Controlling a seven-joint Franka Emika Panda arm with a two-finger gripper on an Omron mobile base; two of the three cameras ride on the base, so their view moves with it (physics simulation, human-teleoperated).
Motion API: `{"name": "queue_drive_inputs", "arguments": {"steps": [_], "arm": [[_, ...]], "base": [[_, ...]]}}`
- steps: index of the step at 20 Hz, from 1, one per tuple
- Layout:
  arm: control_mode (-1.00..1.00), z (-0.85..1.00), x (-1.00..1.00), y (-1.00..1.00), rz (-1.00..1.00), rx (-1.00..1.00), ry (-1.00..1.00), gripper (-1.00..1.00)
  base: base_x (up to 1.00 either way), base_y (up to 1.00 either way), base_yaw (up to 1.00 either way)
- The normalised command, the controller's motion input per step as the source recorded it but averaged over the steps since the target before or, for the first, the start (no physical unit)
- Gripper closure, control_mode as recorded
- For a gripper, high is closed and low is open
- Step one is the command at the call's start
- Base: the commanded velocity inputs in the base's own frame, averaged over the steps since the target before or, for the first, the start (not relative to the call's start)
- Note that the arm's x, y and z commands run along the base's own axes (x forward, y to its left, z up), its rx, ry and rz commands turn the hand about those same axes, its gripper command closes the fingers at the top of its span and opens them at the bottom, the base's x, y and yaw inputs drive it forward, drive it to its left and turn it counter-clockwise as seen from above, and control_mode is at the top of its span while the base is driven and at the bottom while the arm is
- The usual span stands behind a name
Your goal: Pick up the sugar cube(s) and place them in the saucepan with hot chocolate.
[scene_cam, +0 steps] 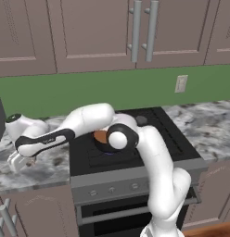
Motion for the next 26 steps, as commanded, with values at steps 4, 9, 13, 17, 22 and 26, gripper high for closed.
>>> {"name": "queue_drive_inputs", "arguments": {"steps": [4, 9, 13, 17, 22, 26], "arm": [[-1.00, 0.61, -0.30, -0.38, 0.00, 0.01, -0.14, 1.00], [-1.00, 0.49, -0.31, -0.52, 0.00, 0.03, -0.16, 1.00], [-1.00, 0.43, -0.39, -0.66, 0.00, 0.04, -0.20, 1.00], [-1.00, 0.39, -0.46, -0.76, 0.00, 0.07, -0.22, 1.00], [-1.00, 0.40, -0.48, -0.83, 0.00, 0.08, -0.20, 1.00], [-1.00, 0.59, -0.24, -0.88, 0.00, 0.07, -0.09, 1.00]], "base": [[0.00, 0.00, 0.00], [0.00, 0.00, 0.00], [0.00, 0.00, 0.00], [0.00, 0.00, 0.00], [0.00, 0.00, 0.00], [0.00, 0.00, 0.00]]}}
